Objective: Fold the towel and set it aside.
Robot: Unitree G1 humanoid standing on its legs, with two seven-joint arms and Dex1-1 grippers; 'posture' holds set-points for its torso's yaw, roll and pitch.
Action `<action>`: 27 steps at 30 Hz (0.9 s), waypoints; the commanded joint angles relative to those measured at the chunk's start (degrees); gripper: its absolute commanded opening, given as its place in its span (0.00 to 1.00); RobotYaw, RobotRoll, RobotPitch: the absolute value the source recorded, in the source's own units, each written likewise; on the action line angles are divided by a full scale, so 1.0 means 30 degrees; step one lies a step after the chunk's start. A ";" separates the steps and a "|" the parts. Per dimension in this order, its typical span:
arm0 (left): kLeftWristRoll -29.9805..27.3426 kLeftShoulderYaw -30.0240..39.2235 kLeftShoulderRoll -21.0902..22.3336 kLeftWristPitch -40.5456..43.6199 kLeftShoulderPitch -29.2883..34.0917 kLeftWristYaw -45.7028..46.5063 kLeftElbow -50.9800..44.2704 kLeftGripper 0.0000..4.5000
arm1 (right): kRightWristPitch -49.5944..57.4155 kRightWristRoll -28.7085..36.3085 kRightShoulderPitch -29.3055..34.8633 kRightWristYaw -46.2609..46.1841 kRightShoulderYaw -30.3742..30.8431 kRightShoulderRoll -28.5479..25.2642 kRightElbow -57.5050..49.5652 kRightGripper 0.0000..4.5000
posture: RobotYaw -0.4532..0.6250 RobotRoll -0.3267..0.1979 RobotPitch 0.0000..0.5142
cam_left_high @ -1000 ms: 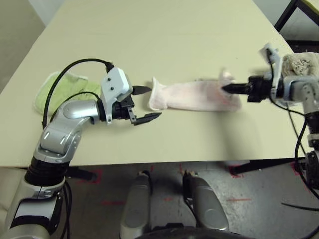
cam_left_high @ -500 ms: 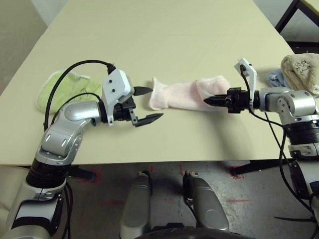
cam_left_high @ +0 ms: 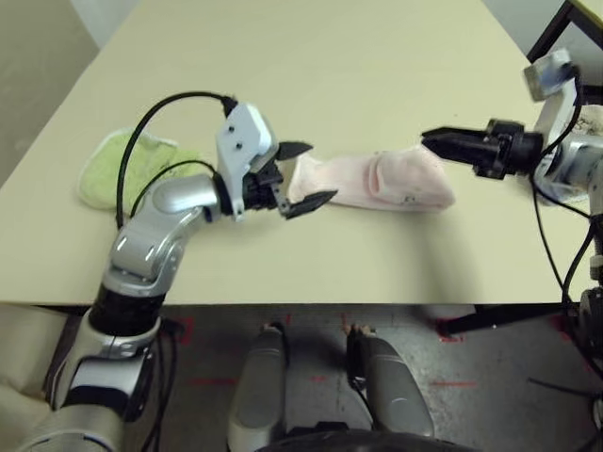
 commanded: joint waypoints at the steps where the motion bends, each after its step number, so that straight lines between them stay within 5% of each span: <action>1: 0.0653 -0.0928 -0.1417 0.0264 -0.1090 0.0873 0.2131 1.00 | -0.1403 -0.0916 -0.0023 -0.0243 0.0085 0.0119 0.1371 1.00 | 0.53 0.62 0.32; 4: 0.1130 -0.1378 -0.2802 -0.0076 -0.2042 0.1221 0.4171 0.96 | -0.1808 -0.1191 0.0210 -0.0216 0.0157 0.0437 0.1624 1.00 | 0.53 0.62 0.32; 6: 0.1493 -0.1615 -0.3692 -0.0363 -0.2626 0.1489 0.5588 0.86 | -0.1823 -0.1282 0.0286 -0.0372 0.0102 0.0669 0.1711 1.00 | 0.52 0.62 0.32; 9: 0.2020 -0.1798 -0.4963 -0.0842 -0.3364 0.1916 0.7631 0.61 | -0.1899 -0.1429 0.0270 -0.0706 0.0003 0.1063 0.1996 0.87 | 0.52 0.62 0.31; 16: 0.2889 -0.2096 -0.7180 -0.1772 -0.4518 0.2041 1.1815 0.00 | -0.1994 -0.1963 0.0715 -0.1435 0.0355 0.2213 0.2244 0.28 | 0.51 0.62 0.31; 19: 0.3224 -0.2168 -0.7833 -0.1742 -0.4769 0.2125 1.3321 0.00 | -0.2450 -0.2473 0.0766 -0.2338 0.0351 0.2883 0.2889 0.02 | 0.50 0.62 0.31; 27: 0.5015 -0.3515 -0.8013 -0.0546 -0.4392 0.2134 1.5257 0.00 | -0.3896 -0.3974 0.0417 -0.4530 0.0490 0.3805 0.5510 0.01 | 0.49 0.62 0.31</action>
